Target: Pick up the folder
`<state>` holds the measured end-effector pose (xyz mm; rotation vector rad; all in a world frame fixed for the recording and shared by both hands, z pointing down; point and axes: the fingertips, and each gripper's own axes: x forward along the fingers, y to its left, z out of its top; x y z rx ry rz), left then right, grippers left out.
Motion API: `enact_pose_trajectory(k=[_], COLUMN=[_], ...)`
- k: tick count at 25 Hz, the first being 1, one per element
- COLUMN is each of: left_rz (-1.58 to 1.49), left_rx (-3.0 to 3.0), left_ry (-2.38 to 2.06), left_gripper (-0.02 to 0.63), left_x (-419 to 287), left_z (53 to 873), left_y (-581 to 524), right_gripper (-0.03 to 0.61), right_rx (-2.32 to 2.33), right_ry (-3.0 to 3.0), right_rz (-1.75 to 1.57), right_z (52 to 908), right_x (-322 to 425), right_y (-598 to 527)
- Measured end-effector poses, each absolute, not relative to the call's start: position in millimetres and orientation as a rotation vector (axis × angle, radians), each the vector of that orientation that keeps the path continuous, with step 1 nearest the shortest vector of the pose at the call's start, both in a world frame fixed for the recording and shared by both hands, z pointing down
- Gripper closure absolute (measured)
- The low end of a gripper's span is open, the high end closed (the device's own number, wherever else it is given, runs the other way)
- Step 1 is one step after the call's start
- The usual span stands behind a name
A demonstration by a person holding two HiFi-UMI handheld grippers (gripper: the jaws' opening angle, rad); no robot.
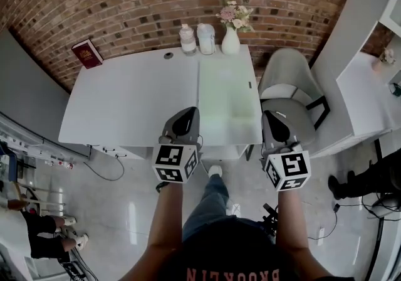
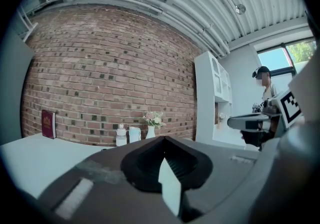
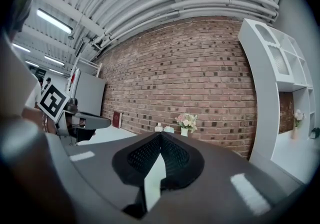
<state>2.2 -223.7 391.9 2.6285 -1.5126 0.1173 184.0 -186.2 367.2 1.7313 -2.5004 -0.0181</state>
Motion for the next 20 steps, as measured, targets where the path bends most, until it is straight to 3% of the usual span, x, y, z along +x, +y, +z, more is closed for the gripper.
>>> enact_pose_trajectory(k=[8,12,20], left_rz=[0.101,0.133,0.198], left_rx=[2.598,2.583,2.512], left_ry=[-1.447,-1.402,-1.326], left_gripper=[0.598,0.497,0.367], left_x=[-1,-1,-8], left_z=[401,411,439], left_y=[-299,-333,-403], right_gripper=[0.575,0.423,0.313], right_rx=[1.764,1.759,1.741], right_ry=[-2.474,-2.487,-2.384], right_rz=[0.075,0.141,0.288], right_z=[378,383,413], right_x=[192,189,193], right_y=[-262,-299,-364])
